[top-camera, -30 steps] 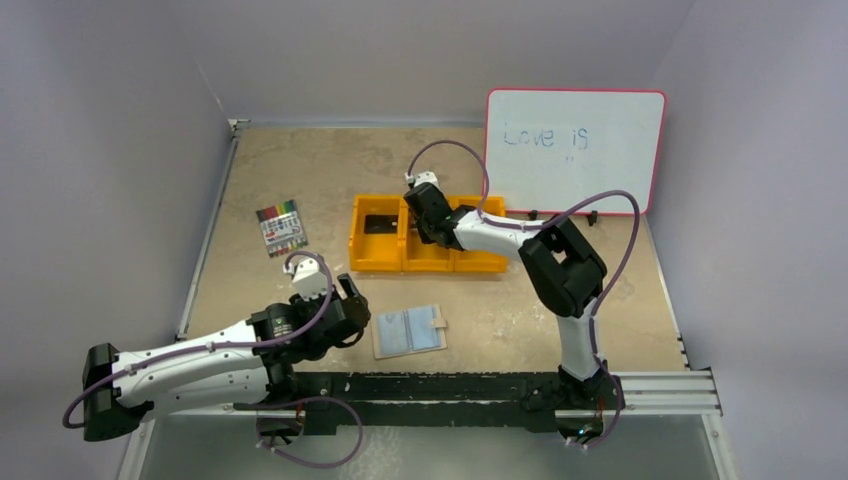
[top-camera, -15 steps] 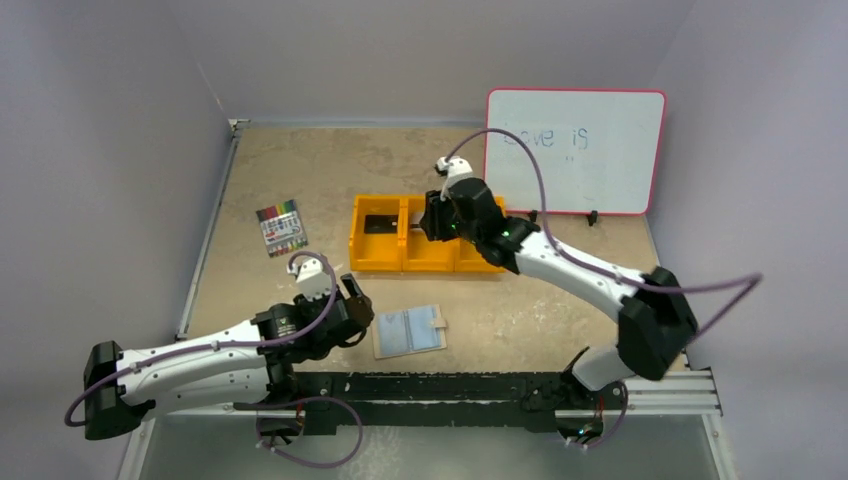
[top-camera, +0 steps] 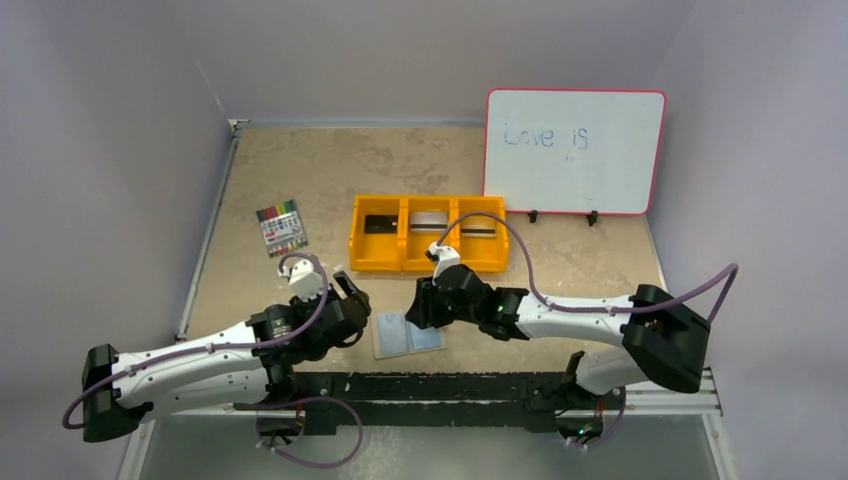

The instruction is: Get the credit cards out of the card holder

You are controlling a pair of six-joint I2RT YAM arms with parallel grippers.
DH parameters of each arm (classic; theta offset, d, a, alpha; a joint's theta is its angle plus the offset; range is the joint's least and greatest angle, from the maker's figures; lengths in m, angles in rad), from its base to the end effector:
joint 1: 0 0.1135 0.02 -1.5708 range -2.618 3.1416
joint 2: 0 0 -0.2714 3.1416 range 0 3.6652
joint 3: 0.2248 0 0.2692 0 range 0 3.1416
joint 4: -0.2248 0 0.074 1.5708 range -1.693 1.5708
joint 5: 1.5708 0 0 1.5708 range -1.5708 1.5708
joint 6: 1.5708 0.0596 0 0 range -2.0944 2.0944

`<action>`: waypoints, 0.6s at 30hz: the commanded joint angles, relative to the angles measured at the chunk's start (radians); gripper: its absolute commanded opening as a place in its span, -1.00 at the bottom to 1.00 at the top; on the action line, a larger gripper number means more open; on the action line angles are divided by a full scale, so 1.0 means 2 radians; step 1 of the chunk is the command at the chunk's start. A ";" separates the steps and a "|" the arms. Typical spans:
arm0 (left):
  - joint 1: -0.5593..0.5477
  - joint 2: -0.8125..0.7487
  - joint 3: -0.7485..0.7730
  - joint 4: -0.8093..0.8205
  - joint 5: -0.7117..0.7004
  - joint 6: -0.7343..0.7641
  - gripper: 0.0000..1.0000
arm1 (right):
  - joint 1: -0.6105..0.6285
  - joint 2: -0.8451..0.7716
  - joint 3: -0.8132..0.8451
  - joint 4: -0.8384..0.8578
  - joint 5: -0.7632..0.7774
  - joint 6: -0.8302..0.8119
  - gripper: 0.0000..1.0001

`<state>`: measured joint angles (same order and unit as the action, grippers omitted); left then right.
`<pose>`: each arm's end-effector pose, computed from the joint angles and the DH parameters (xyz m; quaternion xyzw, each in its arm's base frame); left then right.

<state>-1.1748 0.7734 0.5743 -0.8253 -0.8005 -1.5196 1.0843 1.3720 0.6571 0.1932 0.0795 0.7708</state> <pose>0.0992 -0.1264 0.2113 -0.2557 0.8556 -0.1591 0.4210 0.1536 0.2803 0.1864 -0.1153 0.8574 0.3798 0.3277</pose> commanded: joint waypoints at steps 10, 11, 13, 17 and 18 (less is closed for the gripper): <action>-0.002 -0.026 0.017 -0.138 -0.046 -0.141 0.44 | 0.094 0.095 0.112 -0.089 0.128 0.018 0.07; -0.002 -0.027 0.019 -0.150 -0.050 -0.150 0.45 | 0.105 0.108 0.127 -0.109 0.149 0.022 0.09; -0.002 -0.032 0.023 -0.165 -0.058 -0.162 0.48 | 0.125 0.130 0.158 -0.155 0.194 0.040 0.17; -0.002 -0.037 0.026 -0.181 -0.068 -0.178 0.53 | 0.150 0.158 0.193 -0.197 0.231 0.070 0.28; -0.002 -0.038 0.027 -0.186 -0.069 -0.183 0.54 | 0.152 0.160 0.192 -0.195 0.230 0.073 0.28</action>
<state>-1.1748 0.7116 0.5819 -1.1172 -0.8734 -1.8027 1.3598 1.6806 0.9932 -0.0811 0.4049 0.8486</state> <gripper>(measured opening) 0.761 0.636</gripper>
